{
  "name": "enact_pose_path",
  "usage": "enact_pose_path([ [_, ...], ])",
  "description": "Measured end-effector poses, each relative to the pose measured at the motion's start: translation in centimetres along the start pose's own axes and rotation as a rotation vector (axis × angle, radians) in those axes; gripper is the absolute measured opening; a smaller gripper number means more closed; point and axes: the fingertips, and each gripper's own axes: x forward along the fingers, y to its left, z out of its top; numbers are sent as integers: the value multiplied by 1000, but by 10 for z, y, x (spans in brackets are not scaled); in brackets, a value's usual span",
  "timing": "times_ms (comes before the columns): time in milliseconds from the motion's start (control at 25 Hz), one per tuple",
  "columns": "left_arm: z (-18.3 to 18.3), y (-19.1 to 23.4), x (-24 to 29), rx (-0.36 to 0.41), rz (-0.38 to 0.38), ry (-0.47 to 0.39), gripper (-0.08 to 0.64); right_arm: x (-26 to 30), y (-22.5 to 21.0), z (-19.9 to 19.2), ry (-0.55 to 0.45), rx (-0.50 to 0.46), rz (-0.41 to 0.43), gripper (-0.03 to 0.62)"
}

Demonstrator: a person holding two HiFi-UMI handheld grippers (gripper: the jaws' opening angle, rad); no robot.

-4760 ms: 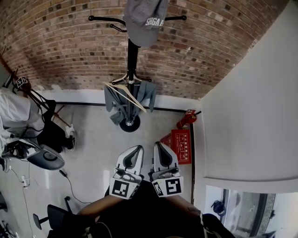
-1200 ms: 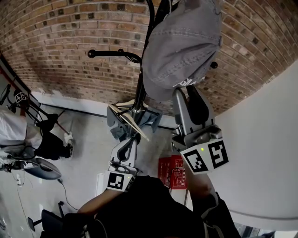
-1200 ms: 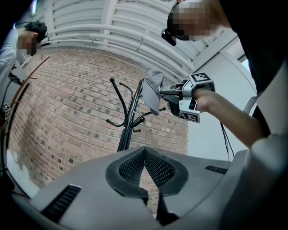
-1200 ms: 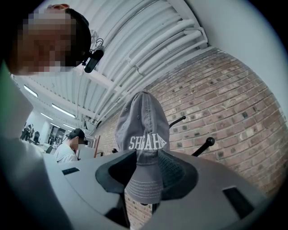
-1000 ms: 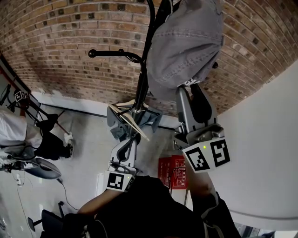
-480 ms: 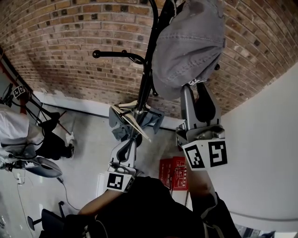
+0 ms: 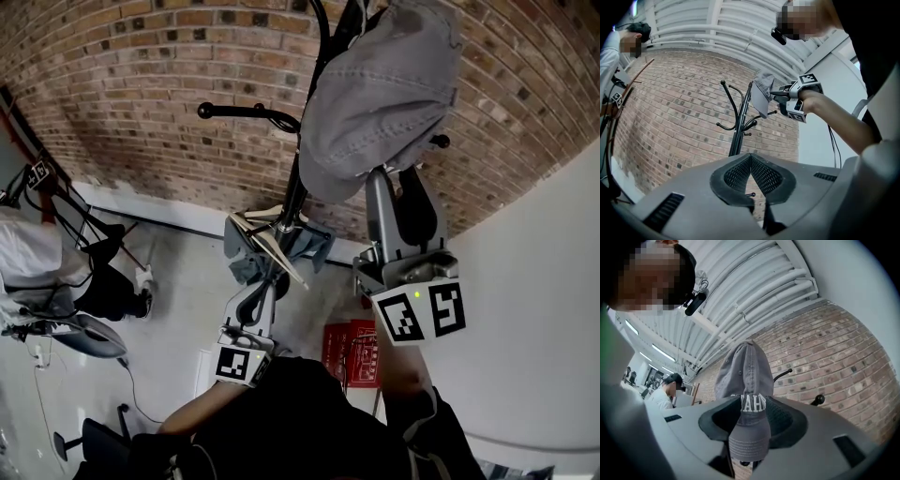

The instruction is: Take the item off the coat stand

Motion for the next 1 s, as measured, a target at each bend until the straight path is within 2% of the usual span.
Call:
enact_pose_path([
  [120, -1, 4, -2, -6, 4, -21, 17, 2, 4, -1, -2, 56, 37, 153],
  [400, -9, 12, -4, -14, 25, 18, 17, 9, 24, -4, -5, 41, 102, 153],
  [480, -6, 12, -4, -6, 21, -4, 17, 10, 26, -6, -4, 44, 109, 152],
  [560, -2, 14, -4, -7, 27, -23, 17, 11, 26, -6, -7, 37, 106, 151],
  [760, -13, 17, -8, 3, 37, 25, 17, 5, 21, -2, -42, 41, 72, 79],
  [1000, -1, 10, -5, -24, 19, -15, 17, -4, 17, 15, -101, 10, 34, 41],
])
